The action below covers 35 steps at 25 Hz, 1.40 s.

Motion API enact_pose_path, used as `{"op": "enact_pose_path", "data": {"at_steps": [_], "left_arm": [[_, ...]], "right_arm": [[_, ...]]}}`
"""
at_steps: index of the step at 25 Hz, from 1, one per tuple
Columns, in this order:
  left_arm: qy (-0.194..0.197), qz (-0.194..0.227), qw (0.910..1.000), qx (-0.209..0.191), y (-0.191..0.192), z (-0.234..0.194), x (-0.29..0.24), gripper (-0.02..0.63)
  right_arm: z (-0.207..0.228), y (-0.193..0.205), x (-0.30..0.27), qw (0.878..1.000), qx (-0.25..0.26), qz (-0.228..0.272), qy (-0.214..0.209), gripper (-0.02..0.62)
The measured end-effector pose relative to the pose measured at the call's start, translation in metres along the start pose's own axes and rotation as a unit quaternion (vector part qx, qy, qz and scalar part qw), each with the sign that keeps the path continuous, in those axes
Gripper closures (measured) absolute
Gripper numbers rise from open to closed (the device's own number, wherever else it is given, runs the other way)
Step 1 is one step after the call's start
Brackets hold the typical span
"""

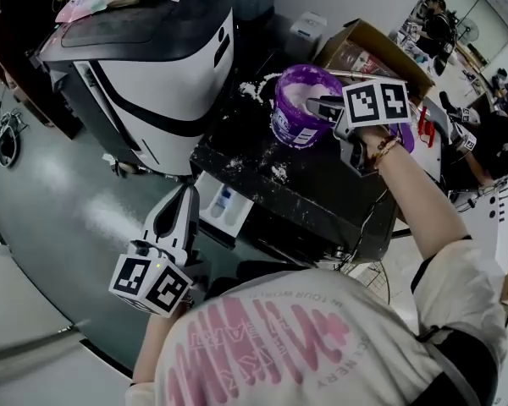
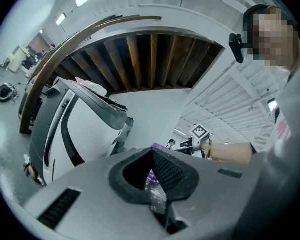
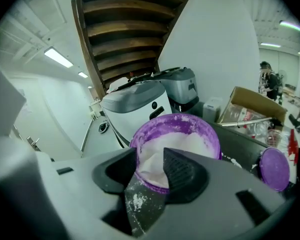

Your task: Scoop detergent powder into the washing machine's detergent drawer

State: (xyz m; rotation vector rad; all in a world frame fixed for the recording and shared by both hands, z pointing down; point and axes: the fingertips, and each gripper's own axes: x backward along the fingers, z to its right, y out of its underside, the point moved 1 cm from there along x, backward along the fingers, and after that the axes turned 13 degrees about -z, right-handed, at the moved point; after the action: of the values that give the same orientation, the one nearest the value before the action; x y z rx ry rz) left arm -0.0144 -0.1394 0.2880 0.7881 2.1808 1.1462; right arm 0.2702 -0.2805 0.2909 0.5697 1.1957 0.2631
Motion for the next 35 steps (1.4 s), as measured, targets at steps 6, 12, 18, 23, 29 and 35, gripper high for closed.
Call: {"op": "enact_pose_path", "data": {"at_steps": [6, 12, 18, 23, 29, 35], "left_arm": [[-0.004, 0.002, 1.0, 0.001, 0.005, -0.004, 0.014, 0.603], [-0.007, 0.002, 1.0, -0.001, 0.006, -0.008, 0.027, 0.603], [-0.007, 0.007, 0.9999, -0.005, 0.004, -0.01, 0.033, 0.603], [-0.002, 0.012, 0.9999, 0.001, 0.004, -0.01, 0.036, 0.603], [0.002, 0.022, 0.9998, 0.004, 0.002, -0.012, 0.037, 0.603], [0.005, 0.022, 0.9997, 0.004, 0.003, -0.01, 0.038, 0.603]], "right_arm": [[-0.006, 0.002, -0.01, 0.999, -0.015, -0.041, 0.017, 0.436], [-0.005, 0.003, -0.014, 0.996, -0.031, -0.07, 0.046, 0.44], [0.008, 0.006, -0.021, 0.991, -0.091, -0.096, 0.036, 0.44], [0.01, 0.013, -0.023, 0.986, -0.112, -0.123, 0.024, 0.451], [0.011, 0.01, -0.025, 0.984, -0.098, -0.144, 0.036, 0.495], [0.011, 0.016, -0.025, 0.982, -0.09, -0.164, 0.023, 0.526]]}}
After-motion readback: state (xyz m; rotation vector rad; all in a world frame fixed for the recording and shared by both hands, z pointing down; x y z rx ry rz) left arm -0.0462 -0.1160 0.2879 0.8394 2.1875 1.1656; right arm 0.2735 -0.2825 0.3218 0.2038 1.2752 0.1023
